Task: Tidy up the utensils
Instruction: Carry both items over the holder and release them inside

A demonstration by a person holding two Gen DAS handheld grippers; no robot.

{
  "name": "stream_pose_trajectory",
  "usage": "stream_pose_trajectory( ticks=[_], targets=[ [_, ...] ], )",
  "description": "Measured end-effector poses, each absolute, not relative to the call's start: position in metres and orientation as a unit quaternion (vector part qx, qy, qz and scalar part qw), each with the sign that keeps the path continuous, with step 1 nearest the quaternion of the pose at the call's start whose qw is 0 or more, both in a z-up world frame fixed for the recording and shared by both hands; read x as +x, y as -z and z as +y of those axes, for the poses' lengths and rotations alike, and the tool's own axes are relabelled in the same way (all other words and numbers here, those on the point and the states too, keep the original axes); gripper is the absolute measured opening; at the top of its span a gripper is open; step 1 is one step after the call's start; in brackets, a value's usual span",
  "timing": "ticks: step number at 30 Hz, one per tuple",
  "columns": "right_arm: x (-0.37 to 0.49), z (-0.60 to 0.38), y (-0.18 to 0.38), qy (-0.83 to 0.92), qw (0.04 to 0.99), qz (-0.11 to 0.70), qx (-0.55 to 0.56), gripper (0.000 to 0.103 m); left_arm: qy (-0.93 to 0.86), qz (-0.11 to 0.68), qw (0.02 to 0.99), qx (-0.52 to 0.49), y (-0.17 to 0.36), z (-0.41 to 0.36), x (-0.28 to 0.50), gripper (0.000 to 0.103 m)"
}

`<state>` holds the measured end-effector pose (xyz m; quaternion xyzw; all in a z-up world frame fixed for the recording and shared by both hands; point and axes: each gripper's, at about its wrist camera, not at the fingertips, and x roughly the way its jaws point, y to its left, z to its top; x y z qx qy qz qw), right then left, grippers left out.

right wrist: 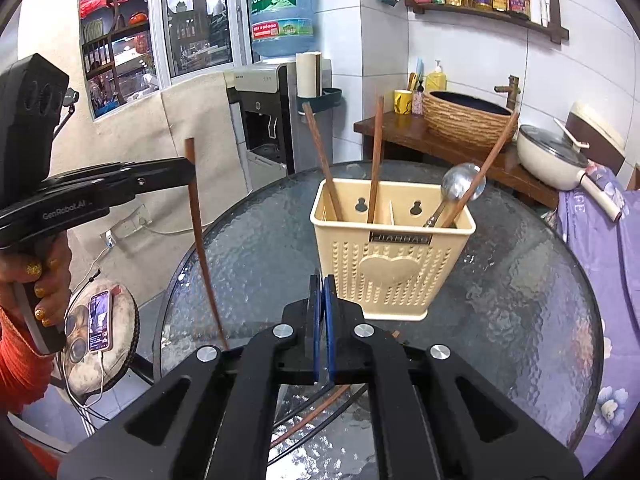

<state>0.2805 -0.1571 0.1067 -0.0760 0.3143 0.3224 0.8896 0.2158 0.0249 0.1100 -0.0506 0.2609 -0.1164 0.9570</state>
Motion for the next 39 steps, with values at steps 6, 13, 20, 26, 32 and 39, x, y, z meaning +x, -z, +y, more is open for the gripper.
stream_pose_trajectory(
  ticks=[6,13,20,26,32,39],
  targets=[
    [0.287,-0.156,-0.118,-0.319,0.894,0.306,-0.074,0.003,0.12,0.253,0.959,-0.047,-0.121,0.024,0.218,0.007],
    [0.298,-0.162,-0.135,-0.309,0.901,0.296,-0.07,0.003,0.132,0.242,0.96,-0.04,-0.143,0.021,0.223,0.007],
    [0.311,-0.17,-0.18,-0.284,0.922,0.254,-0.069,0.003,0.148,0.198,0.969,-0.026,-0.2,0.01,0.222,0.007],
    [0.328,-0.17,-0.235,-0.232,0.95,0.185,-0.095,0.003,0.148,0.142,0.979,-0.006,-0.258,-0.009,0.223,0.007],
    [0.36,-0.162,-0.237,-0.181,0.963,0.17,-0.109,0.003,0.126,0.134,0.983,-0.008,-0.261,-0.026,0.251,0.007],
    [0.375,-0.155,-0.191,-0.152,0.964,0.165,-0.14,0.003,0.1,0.178,0.979,-0.014,-0.207,-0.031,0.295,0.007]
  ],
)
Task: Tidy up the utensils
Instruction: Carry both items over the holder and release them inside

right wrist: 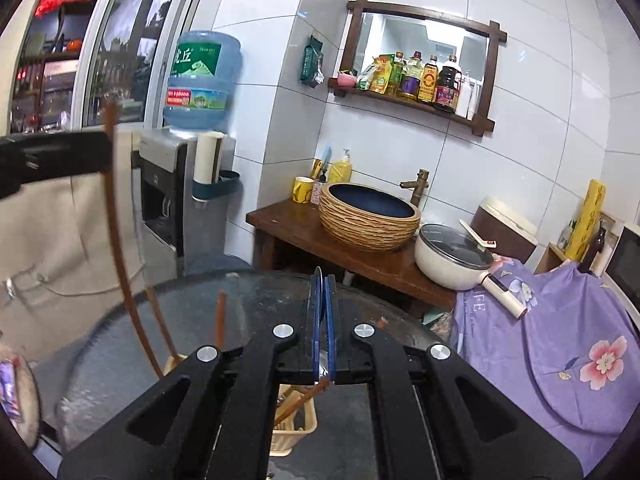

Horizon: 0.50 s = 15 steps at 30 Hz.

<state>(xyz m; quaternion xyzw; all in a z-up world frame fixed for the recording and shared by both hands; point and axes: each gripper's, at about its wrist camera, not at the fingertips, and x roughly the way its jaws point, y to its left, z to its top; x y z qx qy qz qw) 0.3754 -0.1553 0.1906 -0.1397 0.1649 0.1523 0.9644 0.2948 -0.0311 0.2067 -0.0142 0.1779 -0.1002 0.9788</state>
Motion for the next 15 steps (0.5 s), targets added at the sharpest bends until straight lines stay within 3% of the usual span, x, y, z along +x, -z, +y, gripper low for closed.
stream_pose_trajectory(
  ticks=[15],
  targets=[
    [0.385,-0.142,-0.114,-0.169,0.948,0.208,-0.17,0.003,0.102,0.254,0.962,-0.021,-0.127,-0.028,0.313,0.007]
  ],
)
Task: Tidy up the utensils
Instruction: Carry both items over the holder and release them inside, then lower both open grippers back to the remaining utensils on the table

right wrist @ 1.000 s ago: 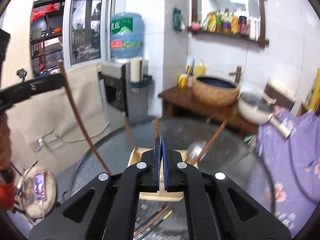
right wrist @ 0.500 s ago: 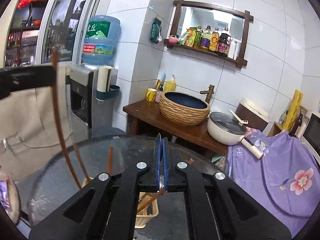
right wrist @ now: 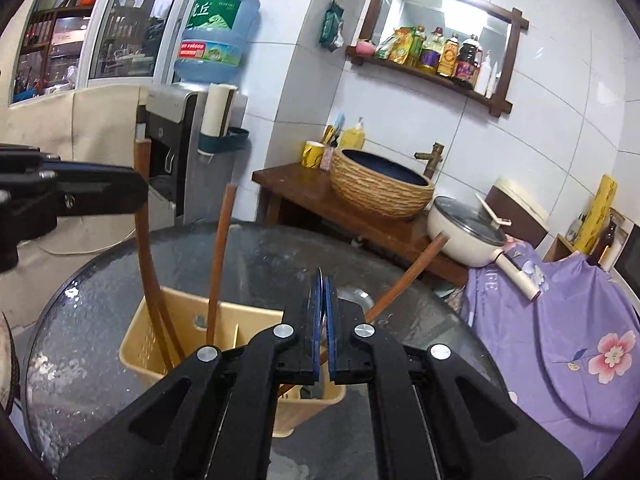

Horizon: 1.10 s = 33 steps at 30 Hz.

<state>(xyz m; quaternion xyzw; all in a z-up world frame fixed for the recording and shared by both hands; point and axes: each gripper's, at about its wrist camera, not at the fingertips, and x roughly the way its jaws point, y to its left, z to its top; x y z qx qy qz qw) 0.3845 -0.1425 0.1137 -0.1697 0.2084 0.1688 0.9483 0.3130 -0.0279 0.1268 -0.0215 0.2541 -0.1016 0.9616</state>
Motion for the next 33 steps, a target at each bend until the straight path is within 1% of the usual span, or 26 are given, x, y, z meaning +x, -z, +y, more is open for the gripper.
stream_pose_trajectory(
  ticks=[8,12,14,15,16,17,18,19,20,21,22,23,24,26,30,31,33],
  targets=[
    [0.39,-0.148,-0.096,-0.171,0.943,0.237,-0.16,0.003,0.105,0.281,0.954,-0.025,-0.104,-0.025,0.319,0.007],
    [0.39,-0.154,-0.097,-0.18,0.943,0.24,-0.143,0.003,0.106,0.279,0.954,-0.028,-0.102,-0.025,0.317,0.008],
    [0.386,-0.158,-0.1,-0.18,0.946,0.233,-0.137,0.003,0.108,0.274,0.955,-0.029,-0.104,-0.024,0.313,0.022],
    [0.385,-0.159,-0.101,-0.181,0.946,0.232,-0.134,0.003,0.109,0.271,0.956,-0.031,-0.104,-0.023,0.311,0.036],
    [0.381,-0.163,-0.103,-0.182,0.948,0.23,-0.126,0.003,0.11,0.266,0.957,-0.036,-0.106,-0.022,0.305,0.043],
    [0.377,-0.166,-0.105,-0.183,0.949,0.227,-0.118,0.004,0.11,0.259,0.959,-0.041,-0.106,-0.02,0.299,0.055],
    [0.371,-0.171,-0.107,-0.185,0.951,0.224,-0.109,0.004,0.11,0.255,0.96,-0.043,-0.106,-0.019,0.295,0.065],
    [0.366,-0.173,-0.108,-0.187,0.951,0.222,-0.105,0.004,0.107,0.251,0.961,-0.043,-0.105,-0.018,0.287,0.068],
    [0.361,-0.175,-0.109,-0.188,0.952,0.22,-0.101,0.008,0.105,0.251,0.962,-0.04,-0.102,-0.017,0.281,0.074],
    [0.354,-0.18,-0.109,-0.19,0.953,0.219,-0.092,0.025,0.103,0.252,0.961,-0.037,-0.1,-0.016,0.276,0.078],
    [0.35,-0.183,-0.11,-0.191,0.953,0.218,-0.084,0.039,0.1,0.255,0.961,-0.033,-0.095,-0.015,0.269,0.082],
    [0.344,-0.187,-0.11,-0.188,0.956,0.214,-0.073,0.063,0.097,0.261,0.96,-0.028,-0.089,-0.015,0.263,0.083],
    [0.335,-0.192,-0.108,-0.184,0.959,0.207,-0.06,0.065,0.095,0.267,0.959,-0.021,-0.083,-0.016,0.259,0.084],
    [0.328,-0.194,-0.103,-0.177,0.957,0.22,-0.063,0.065,0.091,0.28,0.956,-0.009,-0.07,-0.018,0.252,0.084],
    [0.316,-0.189,-0.074,-0.181,0.938,0.288,-0.064,0.064,0.089,0.324,0.942,0.005,-0.034,-0.019,0.247,0.084],
    [0.314,-0.187,-0.064,-0.179,0.933,0.304,-0.067,0.063,0.088,0.342,0.935,0.001,-0.022,-0.019,0.248,0.08],
    [0.311,-0.18,-0.042,-0.171,0.922,0.337,-0.082,0.055,0.088,0.37,0.925,-0.006,-0.003,-0.019,0.251,0.073]
  ],
)
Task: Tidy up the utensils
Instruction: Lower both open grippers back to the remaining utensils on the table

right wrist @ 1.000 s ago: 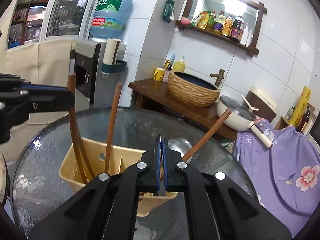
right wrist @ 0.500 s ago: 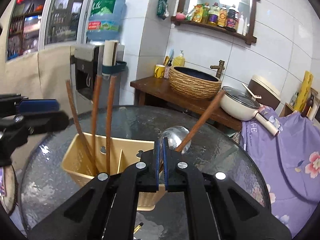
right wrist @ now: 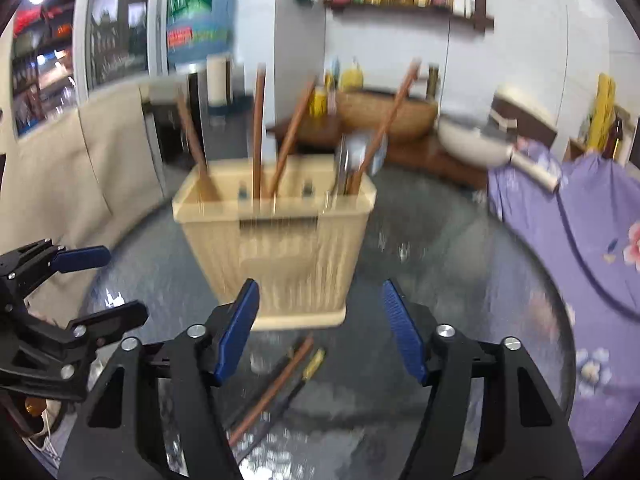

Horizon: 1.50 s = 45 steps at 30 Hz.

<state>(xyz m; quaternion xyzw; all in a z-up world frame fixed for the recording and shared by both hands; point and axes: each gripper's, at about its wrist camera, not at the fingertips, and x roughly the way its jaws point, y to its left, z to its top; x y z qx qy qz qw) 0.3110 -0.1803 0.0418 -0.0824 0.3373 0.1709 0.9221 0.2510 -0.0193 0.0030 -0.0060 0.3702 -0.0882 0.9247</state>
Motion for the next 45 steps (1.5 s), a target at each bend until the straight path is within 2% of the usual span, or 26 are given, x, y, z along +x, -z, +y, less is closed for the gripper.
stream_pose_trajectory(
  ticks=[4,10,14,17,28,37,41,42,45],
  targets=[
    [0.311,-0.174,-0.003,-0.155,0.901,0.397,-0.077,0.043,0.089,0.419,0.903,-0.023,0.032,-0.021,0.256,0.062],
    [0.322,-0.179,0.029,-0.134,0.88,0.454,-0.041,0.042,0.091,0.445,0.89,-0.036,0.05,-0.03,0.259,0.059],
    [0.328,-0.18,0.04,-0.135,0.869,0.476,-0.021,0.037,0.088,0.452,0.887,-0.021,0.055,-0.04,0.26,0.054],
    [0.329,-0.177,0.046,-0.123,0.867,0.482,-0.033,0.034,0.079,0.456,0.886,-0.01,0.059,-0.045,0.261,0.054],
    [0.341,-0.162,0.046,-0.119,0.863,0.489,-0.041,0.034,0.067,0.467,0.882,-0.002,0.07,-0.054,0.264,0.052],
    [0.354,-0.16,0.046,-0.131,0.857,0.496,-0.047,0.024,0.071,0.478,0.875,0.027,0.069,-0.07,0.279,0.051],
    [0.359,-0.162,0.046,-0.134,0.855,0.499,-0.044,0.017,0.073,0.479,0.874,0.039,0.069,-0.072,0.282,0.043],
    [0.361,-0.163,0.046,-0.133,0.854,0.501,-0.041,0.015,0.074,0.48,0.873,0.04,0.068,-0.073,0.283,0.038],
    [0.369,-0.168,0.046,-0.135,0.854,0.501,-0.04,0.014,0.077,0.482,0.872,0.042,0.068,-0.073,0.285,0.036]
  ],
)
